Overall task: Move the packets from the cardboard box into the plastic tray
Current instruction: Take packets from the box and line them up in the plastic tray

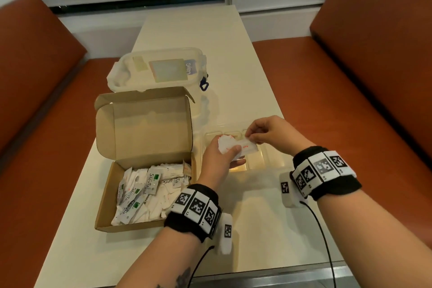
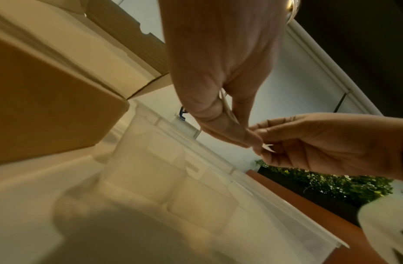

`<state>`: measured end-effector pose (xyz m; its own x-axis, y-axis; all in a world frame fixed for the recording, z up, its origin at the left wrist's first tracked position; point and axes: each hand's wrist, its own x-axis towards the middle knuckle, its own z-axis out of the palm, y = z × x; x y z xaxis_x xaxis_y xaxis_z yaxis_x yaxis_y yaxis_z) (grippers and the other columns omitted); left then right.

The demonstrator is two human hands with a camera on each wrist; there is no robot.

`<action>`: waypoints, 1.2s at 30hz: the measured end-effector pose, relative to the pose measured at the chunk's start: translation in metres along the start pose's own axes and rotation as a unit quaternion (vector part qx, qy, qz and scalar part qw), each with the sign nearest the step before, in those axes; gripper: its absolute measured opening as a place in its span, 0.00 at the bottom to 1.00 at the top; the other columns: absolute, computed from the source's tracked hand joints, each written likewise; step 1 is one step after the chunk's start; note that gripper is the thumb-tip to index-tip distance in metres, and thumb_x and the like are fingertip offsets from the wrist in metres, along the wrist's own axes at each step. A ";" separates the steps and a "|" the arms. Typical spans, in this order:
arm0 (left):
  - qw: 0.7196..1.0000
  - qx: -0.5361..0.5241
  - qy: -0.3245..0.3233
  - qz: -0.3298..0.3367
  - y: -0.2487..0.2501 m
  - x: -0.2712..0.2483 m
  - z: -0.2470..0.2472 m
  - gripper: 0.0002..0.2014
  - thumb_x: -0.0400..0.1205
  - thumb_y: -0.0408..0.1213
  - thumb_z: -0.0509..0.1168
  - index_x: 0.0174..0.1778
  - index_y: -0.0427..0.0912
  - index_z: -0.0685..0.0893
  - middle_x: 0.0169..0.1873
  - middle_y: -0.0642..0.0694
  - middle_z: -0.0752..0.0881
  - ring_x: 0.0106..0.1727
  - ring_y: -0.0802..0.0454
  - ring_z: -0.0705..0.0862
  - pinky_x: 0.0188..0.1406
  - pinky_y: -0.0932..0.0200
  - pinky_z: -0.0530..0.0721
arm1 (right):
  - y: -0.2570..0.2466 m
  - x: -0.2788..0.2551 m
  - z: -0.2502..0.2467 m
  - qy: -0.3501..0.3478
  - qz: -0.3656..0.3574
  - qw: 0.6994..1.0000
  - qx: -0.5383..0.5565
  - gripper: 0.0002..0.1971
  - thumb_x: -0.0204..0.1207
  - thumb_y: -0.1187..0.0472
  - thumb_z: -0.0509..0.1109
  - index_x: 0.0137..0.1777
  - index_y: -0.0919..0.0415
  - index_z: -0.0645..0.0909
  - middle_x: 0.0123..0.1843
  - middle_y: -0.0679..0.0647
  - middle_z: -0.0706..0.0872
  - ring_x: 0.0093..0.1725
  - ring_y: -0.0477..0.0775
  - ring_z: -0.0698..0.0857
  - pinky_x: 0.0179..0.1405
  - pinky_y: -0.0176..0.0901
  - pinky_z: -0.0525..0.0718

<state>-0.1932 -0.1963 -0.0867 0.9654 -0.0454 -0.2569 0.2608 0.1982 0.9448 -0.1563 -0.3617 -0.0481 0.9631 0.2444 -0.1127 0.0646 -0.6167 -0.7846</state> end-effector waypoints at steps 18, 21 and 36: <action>0.997 -0.017 0.065 0.023 -0.022 0.007 0.010 0.18 0.80 0.26 0.67 0.66 0.37 0.74 0.43 0.41 0.82 0.34 0.53 0.86 0.35 0.61 0.88 | 0.000 0.015 0.000 0.128 0.065 0.989 0.043 0.08 0.77 0.69 0.67 0.54 0.62 0.85 0.45 0.54 0.85 0.39 0.51 0.85 0.39 0.36 0.86; 0.997 -0.002 0.067 0.023 -0.024 0.010 0.009 0.18 0.80 0.27 0.66 0.66 0.38 0.74 0.43 0.43 0.82 0.33 0.54 0.87 0.35 0.61 0.88 | -0.005 0.030 -0.003 0.078 0.060 0.984 -0.148 0.10 0.76 0.69 0.68 0.55 0.64 0.86 0.49 0.56 0.87 0.41 0.52 0.83 0.43 0.39 0.85; 0.998 0.041 0.027 0.043 -0.026 0.010 0.006 0.12 0.80 0.26 0.65 0.50 0.48 0.76 0.39 0.43 0.81 0.34 0.50 0.85 0.36 0.57 0.89 | -0.010 0.060 0.017 -0.013 0.111 0.929 -0.354 0.13 0.79 0.72 0.62 0.58 0.69 0.84 0.57 0.65 0.86 0.55 0.65 0.85 0.52 0.46 0.82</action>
<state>-0.1905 -0.2082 -0.1130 0.9828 0.0213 -0.1834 0.1796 0.1185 0.9766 -0.1035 -0.3277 -0.0573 0.9670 0.0651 -0.2462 0.0299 -0.9891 -0.1440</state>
